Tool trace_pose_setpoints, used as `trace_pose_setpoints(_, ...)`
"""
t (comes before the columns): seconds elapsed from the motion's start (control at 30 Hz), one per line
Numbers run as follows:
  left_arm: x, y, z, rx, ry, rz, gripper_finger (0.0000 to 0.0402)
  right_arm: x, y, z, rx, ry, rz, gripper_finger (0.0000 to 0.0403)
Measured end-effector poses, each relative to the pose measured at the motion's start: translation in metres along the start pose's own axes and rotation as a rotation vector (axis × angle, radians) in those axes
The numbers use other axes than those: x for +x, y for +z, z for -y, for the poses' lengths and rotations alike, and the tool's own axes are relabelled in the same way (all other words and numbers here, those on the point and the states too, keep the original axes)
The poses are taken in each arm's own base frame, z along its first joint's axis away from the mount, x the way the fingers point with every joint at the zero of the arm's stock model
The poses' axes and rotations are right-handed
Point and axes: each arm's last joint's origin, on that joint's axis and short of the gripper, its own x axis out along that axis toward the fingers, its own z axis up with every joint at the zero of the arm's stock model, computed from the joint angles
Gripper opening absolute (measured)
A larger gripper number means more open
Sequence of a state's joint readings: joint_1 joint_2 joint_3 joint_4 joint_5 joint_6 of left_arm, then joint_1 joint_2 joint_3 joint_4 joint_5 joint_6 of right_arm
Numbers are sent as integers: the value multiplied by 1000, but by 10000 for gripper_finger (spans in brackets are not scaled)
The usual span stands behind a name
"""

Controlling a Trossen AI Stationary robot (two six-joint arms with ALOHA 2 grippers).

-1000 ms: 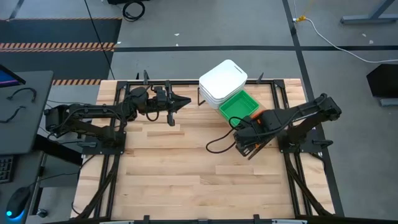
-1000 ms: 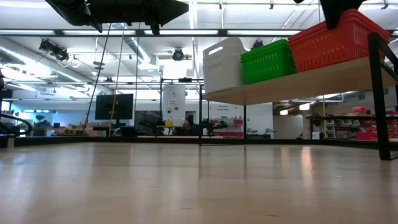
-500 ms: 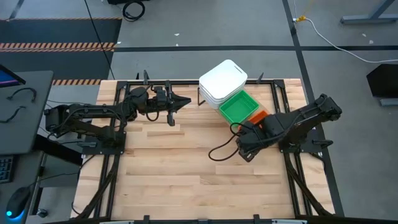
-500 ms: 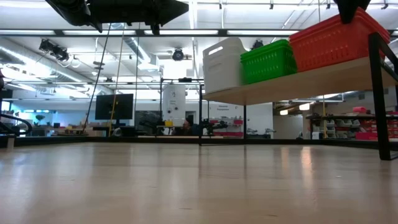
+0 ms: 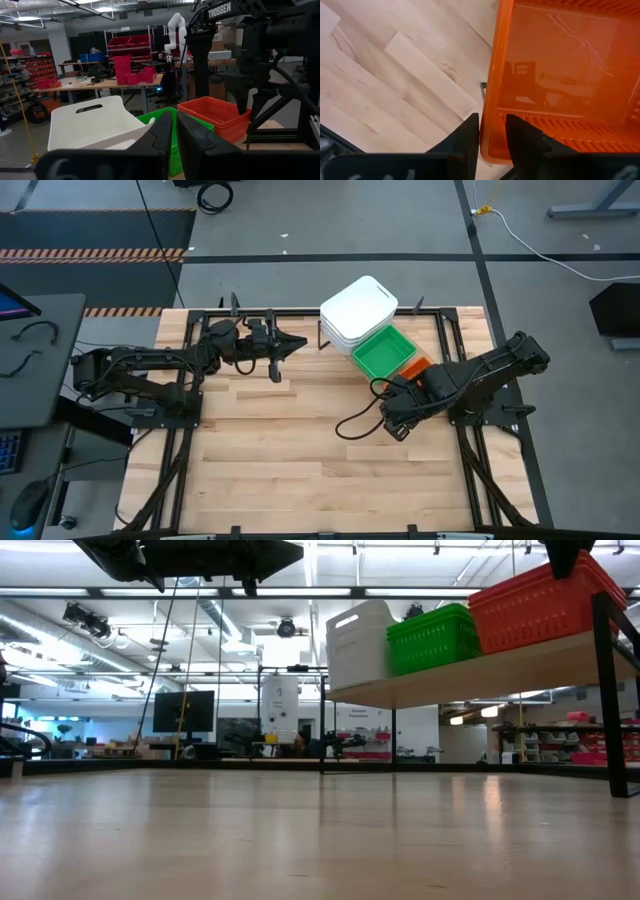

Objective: Stack baskets on shelf by color
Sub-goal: Adjust the stack of orange bins

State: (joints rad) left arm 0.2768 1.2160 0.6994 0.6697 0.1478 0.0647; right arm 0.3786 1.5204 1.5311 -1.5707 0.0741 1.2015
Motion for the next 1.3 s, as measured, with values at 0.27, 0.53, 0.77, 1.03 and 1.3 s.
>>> trace_pose_setpoints(0.27,0,0,0,0,0,0,37,0,-1,0,9,8,-22,100)
trace_pose_setpoints(0.53,0,0,0,0,0,0,38,0,1,0,2,-8,21,100)
trace_pose_setpoints(0.77,0,0,0,0,0,0,33,0,1,0,3,-11,27,100)
trace_pose_setpoints(1.03,0,0,0,0,0,0,39,0,1,1,24,-16,42,100)
trace_pose_setpoints(1.3,0,0,0,0,0,0,34,0,1,1,34,-17,45,100)
